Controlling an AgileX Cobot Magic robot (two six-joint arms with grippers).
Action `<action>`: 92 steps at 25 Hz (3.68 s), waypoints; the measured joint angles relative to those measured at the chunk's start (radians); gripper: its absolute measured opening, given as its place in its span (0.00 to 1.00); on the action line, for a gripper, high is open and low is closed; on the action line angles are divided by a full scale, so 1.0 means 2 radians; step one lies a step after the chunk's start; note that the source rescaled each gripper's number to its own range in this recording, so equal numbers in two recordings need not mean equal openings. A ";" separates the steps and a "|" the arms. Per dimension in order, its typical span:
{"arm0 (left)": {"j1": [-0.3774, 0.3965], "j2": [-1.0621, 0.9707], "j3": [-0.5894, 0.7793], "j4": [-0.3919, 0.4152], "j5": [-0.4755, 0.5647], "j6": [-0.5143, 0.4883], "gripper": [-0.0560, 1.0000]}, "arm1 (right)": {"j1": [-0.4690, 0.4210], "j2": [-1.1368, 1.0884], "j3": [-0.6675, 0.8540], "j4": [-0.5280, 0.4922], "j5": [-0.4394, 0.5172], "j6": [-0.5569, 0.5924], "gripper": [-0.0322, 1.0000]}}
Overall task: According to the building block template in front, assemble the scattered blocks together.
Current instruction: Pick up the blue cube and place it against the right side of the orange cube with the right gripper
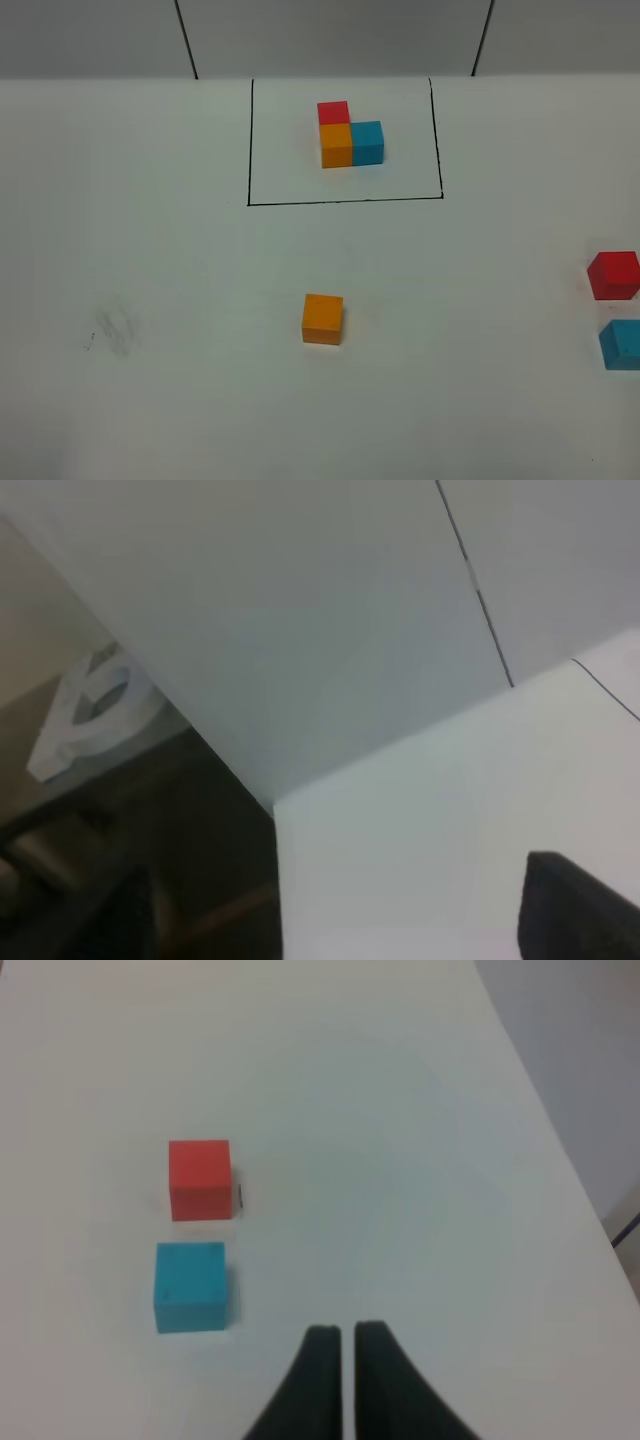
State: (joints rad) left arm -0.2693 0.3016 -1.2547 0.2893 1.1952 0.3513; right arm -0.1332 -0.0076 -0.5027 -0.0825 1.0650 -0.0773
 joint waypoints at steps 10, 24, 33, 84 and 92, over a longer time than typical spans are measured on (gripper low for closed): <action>0.113 -0.122 0.241 -0.092 -0.027 -0.182 0.84 | 0.000 0.000 0.000 0.000 0.000 0.000 0.03; 0.160 -0.143 0.372 -0.092 -0.059 -0.233 0.84 | 0.000 0.000 0.000 0.000 0.000 0.000 0.03; 0.160 -0.143 0.373 -0.092 -0.059 -0.234 0.84 | 0.000 0.000 0.000 0.000 0.000 0.000 0.03; 0.160 -0.143 0.373 -0.092 -0.059 -0.234 0.84 | 0.000 0.374 -0.045 0.054 -0.085 0.019 0.99; 0.160 -0.143 0.373 -0.092 -0.059 -0.234 0.84 | 0.000 0.541 -0.046 0.076 -0.161 0.023 1.00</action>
State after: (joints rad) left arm 0.0510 0.0155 -0.5085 0.1044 1.0777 -0.1171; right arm -0.1332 1.0751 -0.5952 0.0698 0.7432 -0.0314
